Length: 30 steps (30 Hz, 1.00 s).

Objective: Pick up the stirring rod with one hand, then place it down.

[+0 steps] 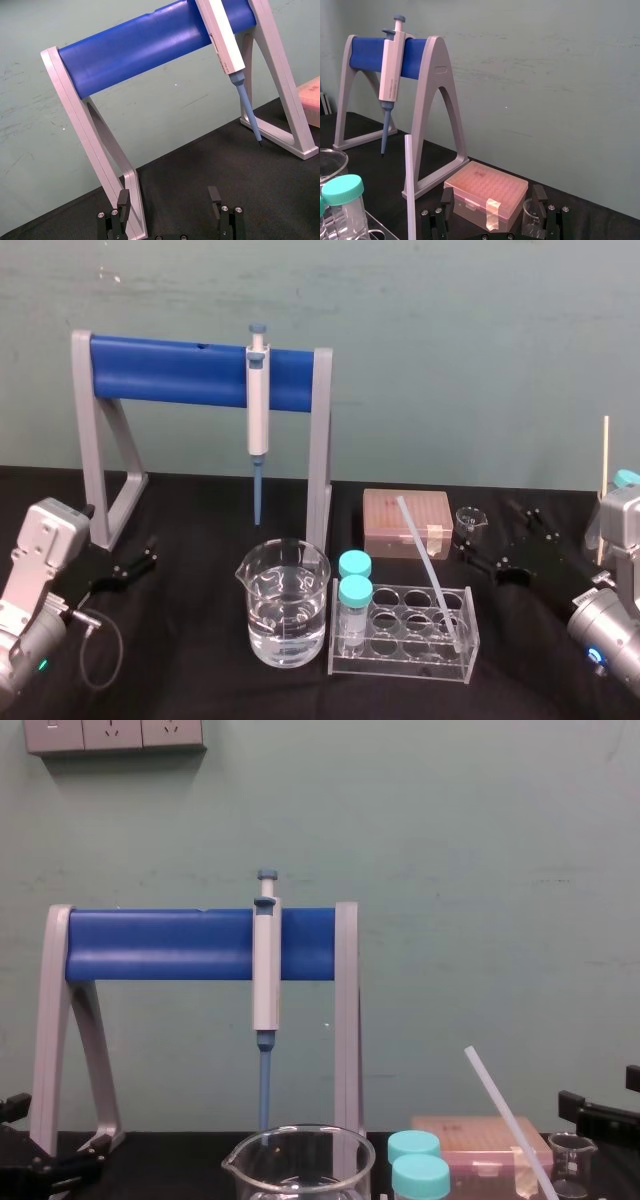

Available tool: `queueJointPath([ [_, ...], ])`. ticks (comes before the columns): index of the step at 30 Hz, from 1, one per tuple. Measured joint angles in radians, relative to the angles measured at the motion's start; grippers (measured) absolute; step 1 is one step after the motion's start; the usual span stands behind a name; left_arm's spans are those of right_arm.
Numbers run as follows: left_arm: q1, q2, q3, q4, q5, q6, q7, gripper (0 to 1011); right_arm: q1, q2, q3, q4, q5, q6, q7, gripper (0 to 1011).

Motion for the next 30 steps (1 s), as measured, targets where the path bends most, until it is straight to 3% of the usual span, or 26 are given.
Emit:
queueJointPath([
  [30, 0.000, 0.000, 0.000, 0.000, 0.000, 0.000, 0.000, 1000, -0.001, -0.001, 0.001, -0.004, 0.001, -0.012, 0.001, 1000],
])
